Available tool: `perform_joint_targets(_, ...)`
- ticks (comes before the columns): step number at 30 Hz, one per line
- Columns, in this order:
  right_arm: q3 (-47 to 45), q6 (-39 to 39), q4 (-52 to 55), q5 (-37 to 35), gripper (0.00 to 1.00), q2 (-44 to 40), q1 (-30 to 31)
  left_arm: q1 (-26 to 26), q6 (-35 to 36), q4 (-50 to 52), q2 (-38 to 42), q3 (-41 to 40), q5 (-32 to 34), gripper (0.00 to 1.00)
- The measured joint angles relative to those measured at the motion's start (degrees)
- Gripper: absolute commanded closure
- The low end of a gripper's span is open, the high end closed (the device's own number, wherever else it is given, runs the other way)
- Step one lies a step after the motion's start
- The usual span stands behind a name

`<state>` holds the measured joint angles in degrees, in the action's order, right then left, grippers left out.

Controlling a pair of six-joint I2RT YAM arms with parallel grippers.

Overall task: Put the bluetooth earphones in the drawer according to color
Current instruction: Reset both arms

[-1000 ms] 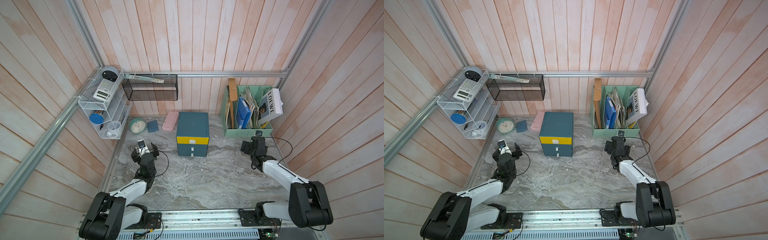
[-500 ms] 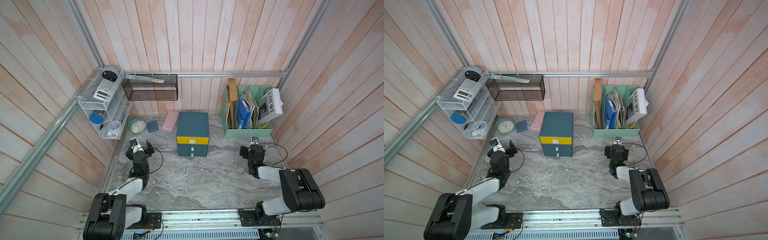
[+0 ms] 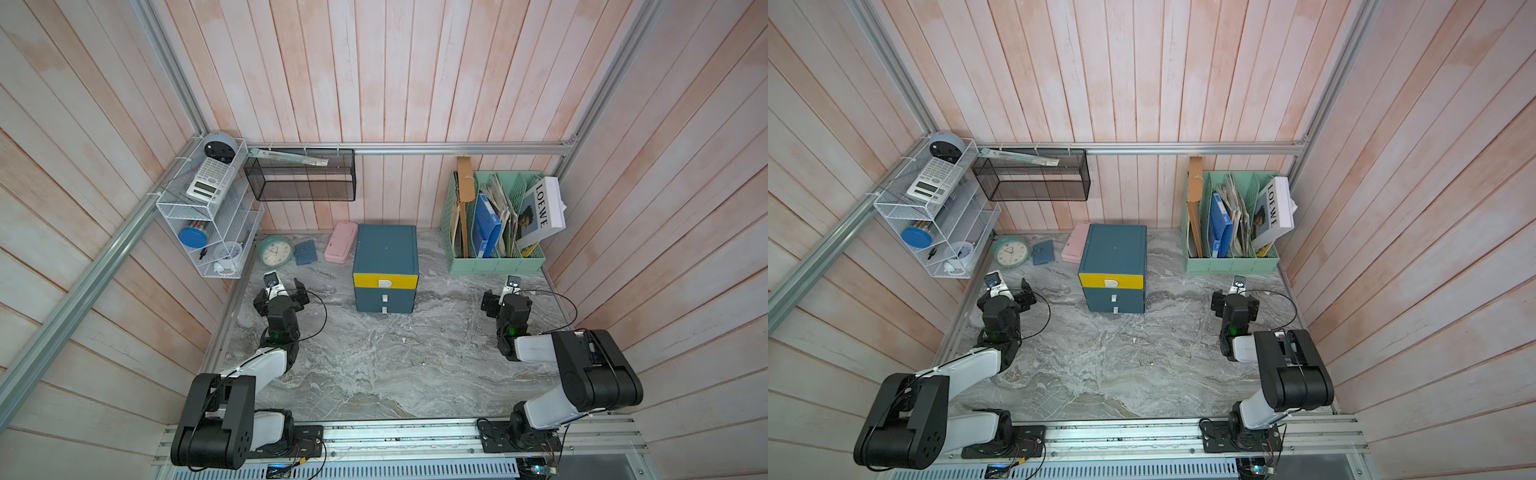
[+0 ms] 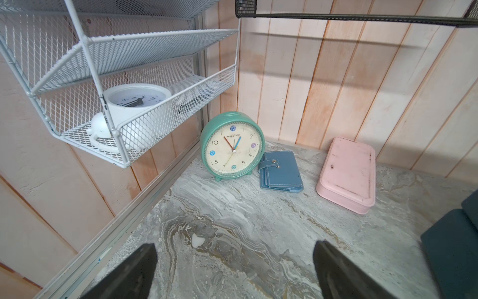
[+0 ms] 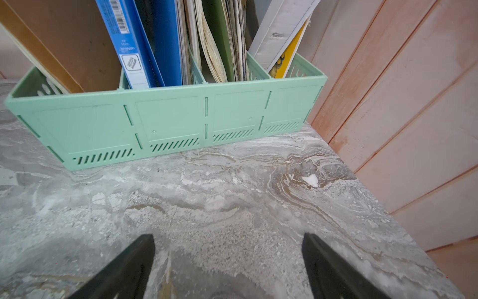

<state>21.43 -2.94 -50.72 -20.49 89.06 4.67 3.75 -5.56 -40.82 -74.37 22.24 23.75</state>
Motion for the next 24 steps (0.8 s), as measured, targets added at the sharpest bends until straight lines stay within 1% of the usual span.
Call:
perform_joint_targets(4,-0.1,0.0,-1.2,0.0,0.04,0.1,0.0,0.0,0.0,-2.6,-1.9,-1.1,0.8,0.00)
perform_joint_targets(7,-0.1,0.0,-1.8,0.0,0.04,0.1,0.0,0.0,0.0,-5.8,-5.1,-2.8,1.4,0.00)
perform_joint_targets(12,-0.1,0.0,-2.0,0.0,0.02,0.1,0.0,-0.1,0.4,-14.6,-13.8,-4.4,0.3,0.00)
perform_joint_targets(13,-0.1,0.0,-2.0,0.0,0.02,0.1,0.0,-0.1,0.4,-14.9,-14.8,-4.6,0.1,0.00)
perform_joint_targets(24,-0.1,0.0,-2.0,0.0,0.02,0.1,0.0,-0.6,0.4,-14.4,-15.2,-2.4,-0.2,0.00)
